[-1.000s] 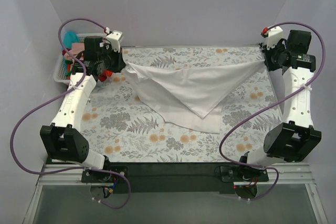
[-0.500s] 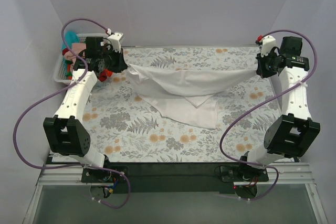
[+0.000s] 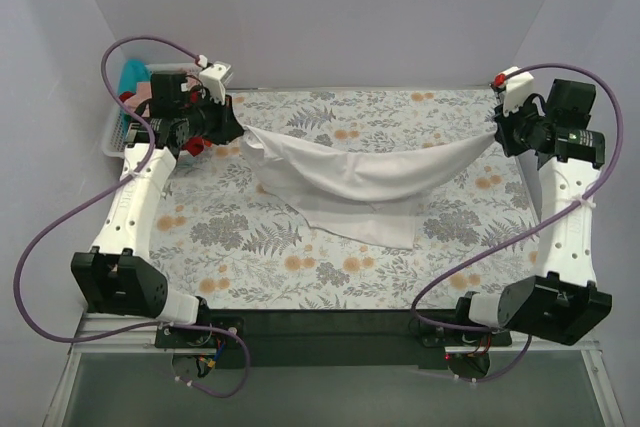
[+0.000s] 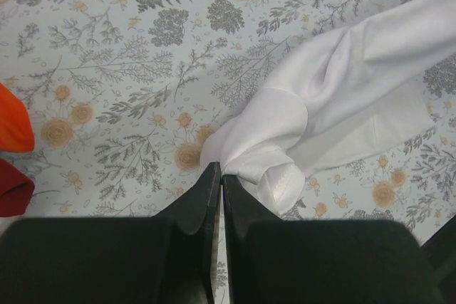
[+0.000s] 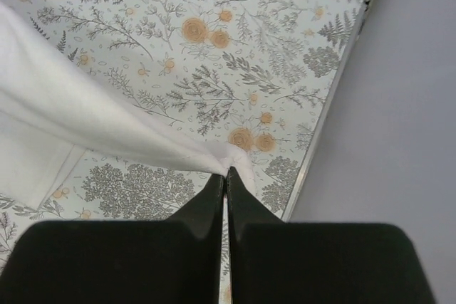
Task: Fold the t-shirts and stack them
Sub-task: Flatten the tshirt out
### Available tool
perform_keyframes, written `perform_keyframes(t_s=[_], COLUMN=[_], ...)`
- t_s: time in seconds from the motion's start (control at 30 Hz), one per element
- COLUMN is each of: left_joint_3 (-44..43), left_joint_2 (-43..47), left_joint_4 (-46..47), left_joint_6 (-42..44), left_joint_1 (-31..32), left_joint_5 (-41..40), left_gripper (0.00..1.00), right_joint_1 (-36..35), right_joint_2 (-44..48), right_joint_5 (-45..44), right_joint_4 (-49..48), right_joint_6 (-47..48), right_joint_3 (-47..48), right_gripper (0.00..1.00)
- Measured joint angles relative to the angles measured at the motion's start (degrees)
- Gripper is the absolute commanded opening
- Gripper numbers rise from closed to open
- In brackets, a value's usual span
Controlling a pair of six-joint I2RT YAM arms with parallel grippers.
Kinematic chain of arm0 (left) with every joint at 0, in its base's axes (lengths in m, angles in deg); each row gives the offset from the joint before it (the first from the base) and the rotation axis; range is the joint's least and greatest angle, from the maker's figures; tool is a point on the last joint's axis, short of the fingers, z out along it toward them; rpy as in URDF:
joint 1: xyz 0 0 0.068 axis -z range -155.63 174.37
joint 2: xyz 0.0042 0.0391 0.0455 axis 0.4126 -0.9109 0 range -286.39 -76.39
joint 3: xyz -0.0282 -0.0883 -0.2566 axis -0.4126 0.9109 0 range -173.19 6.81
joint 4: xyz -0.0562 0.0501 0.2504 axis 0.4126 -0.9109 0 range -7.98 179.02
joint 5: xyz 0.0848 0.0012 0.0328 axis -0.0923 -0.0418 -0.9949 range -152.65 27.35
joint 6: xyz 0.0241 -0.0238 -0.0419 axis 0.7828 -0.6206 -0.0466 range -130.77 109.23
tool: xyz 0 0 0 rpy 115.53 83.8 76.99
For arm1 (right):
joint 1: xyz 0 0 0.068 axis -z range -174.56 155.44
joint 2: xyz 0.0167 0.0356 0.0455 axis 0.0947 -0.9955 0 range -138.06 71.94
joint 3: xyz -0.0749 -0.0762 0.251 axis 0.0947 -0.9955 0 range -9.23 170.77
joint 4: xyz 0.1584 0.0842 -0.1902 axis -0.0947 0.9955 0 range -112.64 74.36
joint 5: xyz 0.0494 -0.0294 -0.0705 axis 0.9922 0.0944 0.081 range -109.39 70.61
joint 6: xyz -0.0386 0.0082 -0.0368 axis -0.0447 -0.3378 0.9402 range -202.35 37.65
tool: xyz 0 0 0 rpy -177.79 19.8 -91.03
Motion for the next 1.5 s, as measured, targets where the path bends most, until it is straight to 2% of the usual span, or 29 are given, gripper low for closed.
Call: perform_keyframes(t_s=[0.13,0.37,0.47,0.6,0.63,0.67,0.73,0.77,0.8,0.87,0.97,1.03,1.17,1.23,1.3,1.5], left_joint_3=[1.3,0.4,-2.5,-6.3,-7.5,-9.1,-12.1,-12.9,-12.9,-11.2,-3.1,3.3,11.6,13.4,14.1,14.0], left_joint_2=[-1.7,-13.0,-18.9,-23.3,-24.2,-25.2,-27.6,-28.3,-28.6,-27.9,-22.9,-18.5,-13.9,-14.7,-16.7,-25.9], left_joint_4=[-0.4,2.0,4.3,7.5,8.0,8.4,9.4,9.8,10.2,10.6,11.3,11.4,12.4,13.3,13.8,16.4], left_joint_6=[-0.2,-3.1,-5.2,-7.5,-7.8,-8.1,-8.1,-8.3,-8.0,-7.7,-4.8,-3.0,-0.5,0.0,0.7,3.0], left_joint_1=[0.0,0.0,-0.1,-0.3,-0.4,-0.4,-0.4,-0.4,-0.4,-0.2,2.5,7.2,23.5,30.2,34.0,38.0], left_joint_5=[0.9,-1.5,-4.0,-7.1,-8.0,-9.0,-10.9,-11.2,-11.3,-9.6,-8.1,-7.7,-6.8,-6.4,-7.2,-14.6], left_gripper=[0.0,0.0,0.0,0.0,0.03,0.22,0.45,0.68,0.73,0.73,0.72,0.69,0.67,0.68,0.68,0.66], right_joint_1=[0.0,0.0,0.0,0.0,0.0,0.0,0.0,0.0,0.0,0.0,0.0,0.0,0.0,0.0,0.0,0.0], right_joint_2=[-8.2,-33.2,-38.0,-38.7,-38.7,-38.7,-38.7,-38.8,-38.9,-39.1,-39.7,-40.4,-40.9,-40.8,-40.8,-40.4], right_joint_5=[2.3,1.5,0.5,0.5,0.5,0.5,0.4,0.3,0.3,0.1,-0.4,-0.8,-1.6,-1.9,-2.6,-4.7], right_joint_4=[-0.3,-2.9,-3.6,-5.7,-6.6,-7.6,-8.7,-8.9,-9.0,-9.0,-8.5,-8.2,-8.1,-8.3,-8.5,-8.3], right_joint_6=[-0.2,-5.1,-8.3,-12.2,-12.7,-13.2,-13.9,-14.1,-14.1,-14.1,-14.0,-14.1,-14.1,-14.0,-13.8,-12.2], right_joint_3=[-0.1,4.2,10.1,18.1,19.6,20.5,20.8,20.3,19.5,17.3,13.9,12.5,11.6,11.2,10.4,6.6], right_gripper=[0.01,0.01,0.01,0.01,0.01,0.01,0.01,0.01,0.01,0.01,0.01,0.01,0.01,0.01,0.01,0.01])
